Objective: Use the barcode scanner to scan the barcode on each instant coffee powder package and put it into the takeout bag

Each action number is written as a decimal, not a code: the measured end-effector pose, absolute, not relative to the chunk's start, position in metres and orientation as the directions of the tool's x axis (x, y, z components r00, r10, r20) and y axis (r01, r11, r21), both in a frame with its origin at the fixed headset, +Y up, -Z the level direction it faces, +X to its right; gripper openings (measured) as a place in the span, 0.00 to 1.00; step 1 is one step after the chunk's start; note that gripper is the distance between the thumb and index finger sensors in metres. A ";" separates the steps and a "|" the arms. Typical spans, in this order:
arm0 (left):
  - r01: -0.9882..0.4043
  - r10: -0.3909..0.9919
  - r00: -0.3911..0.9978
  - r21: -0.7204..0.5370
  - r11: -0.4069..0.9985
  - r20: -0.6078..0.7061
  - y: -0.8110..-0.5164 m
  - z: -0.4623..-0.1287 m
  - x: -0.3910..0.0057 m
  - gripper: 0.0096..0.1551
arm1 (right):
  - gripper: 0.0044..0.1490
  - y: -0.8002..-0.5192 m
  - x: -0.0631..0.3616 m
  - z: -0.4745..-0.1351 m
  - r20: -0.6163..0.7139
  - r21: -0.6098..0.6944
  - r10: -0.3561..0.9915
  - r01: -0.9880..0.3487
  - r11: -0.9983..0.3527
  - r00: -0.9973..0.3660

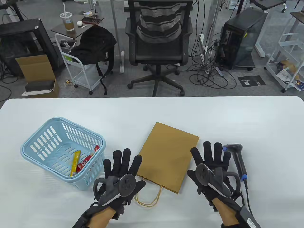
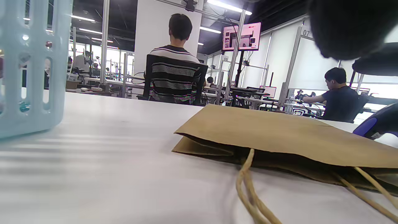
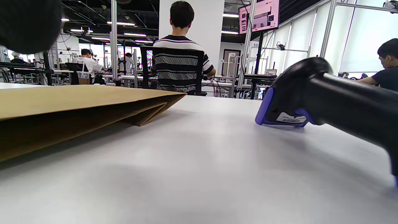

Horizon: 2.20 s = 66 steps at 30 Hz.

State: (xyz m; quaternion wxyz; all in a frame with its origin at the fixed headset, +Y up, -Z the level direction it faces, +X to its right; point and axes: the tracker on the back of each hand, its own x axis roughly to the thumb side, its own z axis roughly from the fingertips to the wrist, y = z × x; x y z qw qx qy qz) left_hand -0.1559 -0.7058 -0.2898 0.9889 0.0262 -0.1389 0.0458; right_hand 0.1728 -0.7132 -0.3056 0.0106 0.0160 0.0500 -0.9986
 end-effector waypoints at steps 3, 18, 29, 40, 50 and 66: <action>-0.102 0.090 0.953 0.027 0.994 0.290 -0.706 -0.289 -0.154 0.57 | 0.59 -0.712 0.174 -0.306 -0.029 -0.104 0.002 0.001 -0.995 -1.000; -0.149 0.167 0.922 -0.078 0.986 0.348 -0.715 -0.291 -0.150 0.59 | 0.61 -0.730 0.179 -0.317 -0.046 0.033 0.015 -0.017 -0.999 -0.999; -0.149 0.177 0.911 -0.103 0.983 0.373 -0.715 -0.290 -0.148 0.59 | 0.64 -0.750 0.187 -0.327 -0.094 0.183 -0.044 0.026 -0.983 -0.995; -0.159 0.189 0.913 -0.111 0.981 0.361 -0.715 -0.291 -0.149 0.58 | 0.64 -0.756 0.179 -0.330 -0.049 0.209 -0.035 0.024 -0.978 -0.998; -0.173 0.201 0.917 -0.110 0.979 0.345 -0.715 -0.292 -0.153 0.58 | 0.64 -0.756 0.167 -0.327 0.021 0.217 -0.032 0.036 -0.975 -0.999; -0.186 0.210 0.916 -0.102 0.977 0.343 -0.713 -0.293 -0.155 0.58 | 0.64 -0.739 0.112 -0.296 0.396 0.099 -0.120 0.173 -0.980 -0.910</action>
